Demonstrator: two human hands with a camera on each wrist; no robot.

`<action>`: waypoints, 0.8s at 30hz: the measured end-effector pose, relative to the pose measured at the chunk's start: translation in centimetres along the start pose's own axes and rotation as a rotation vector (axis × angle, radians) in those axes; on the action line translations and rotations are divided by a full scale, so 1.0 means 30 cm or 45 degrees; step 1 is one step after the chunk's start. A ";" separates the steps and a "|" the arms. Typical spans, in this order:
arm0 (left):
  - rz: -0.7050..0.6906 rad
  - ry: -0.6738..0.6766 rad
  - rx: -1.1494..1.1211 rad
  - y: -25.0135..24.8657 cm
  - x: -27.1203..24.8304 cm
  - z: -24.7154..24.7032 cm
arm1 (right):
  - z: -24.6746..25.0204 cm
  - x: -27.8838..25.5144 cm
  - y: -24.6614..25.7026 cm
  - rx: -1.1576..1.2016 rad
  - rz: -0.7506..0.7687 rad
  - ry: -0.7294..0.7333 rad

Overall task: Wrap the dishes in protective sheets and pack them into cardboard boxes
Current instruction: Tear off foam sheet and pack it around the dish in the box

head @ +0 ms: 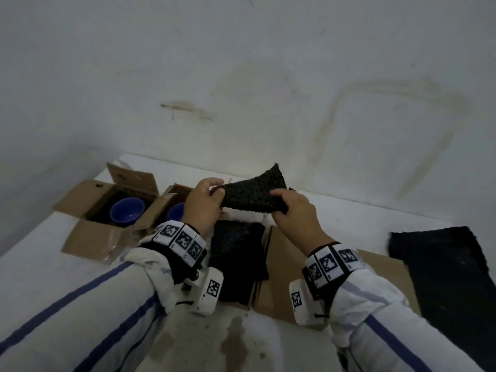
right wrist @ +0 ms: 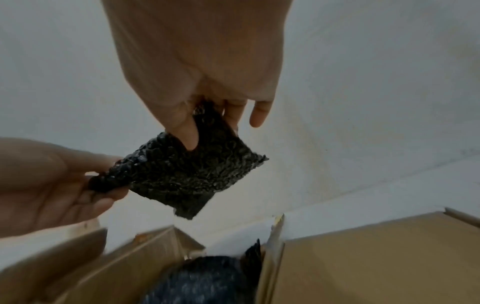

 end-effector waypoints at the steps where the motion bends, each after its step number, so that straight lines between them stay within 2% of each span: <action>1: -0.009 0.098 0.108 0.022 0.000 0.007 | -0.038 -0.007 0.012 -0.174 0.006 0.060; 3: -0.023 0.352 0.412 0.068 -0.027 -0.005 | -0.131 -0.040 0.010 -0.477 0.010 0.261; 5: -0.070 0.568 0.749 0.122 -0.062 -0.026 | -0.223 -0.094 0.001 -0.655 0.056 0.450; 9: -0.040 0.949 1.259 0.254 -0.144 -0.069 | -0.344 -0.174 0.005 -0.725 0.161 0.602; 11: -0.050 0.960 1.453 0.280 -0.160 -0.058 | -0.382 -0.197 0.019 -0.742 0.199 0.716; 14: -0.003 1.041 1.585 0.313 -0.188 -0.046 | -0.429 -0.229 0.020 -0.818 0.185 0.961; 16: -0.021 1.146 1.600 0.333 -0.197 -0.054 | -0.452 -0.243 0.023 -0.850 0.175 1.063; 19: -0.072 1.167 1.530 0.331 -0.190 -0.057 | -0.476 -0.247 0.025 -0.705 0.070 1.161; 21: -0.079 1.120 1.445 0.324 -0.186 -0.063 | -0.486 -0.225 0.024 -0.645 0.049 1.120; 24: -0.085 1.040 1.300 0.315 -0.197 -0.089 | -0.493 -0.170 0.028 -0.617 0.094 0.946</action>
Point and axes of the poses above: each hand's wrist, its own x-axis towards the middle knuckle, its own z-axis out of the back of the hand, y = z × x, the point moved 8 cm from there along x, towards the middle knuckle, and after that the axes turned 8 degrees about -z, right-handed, at the moved point
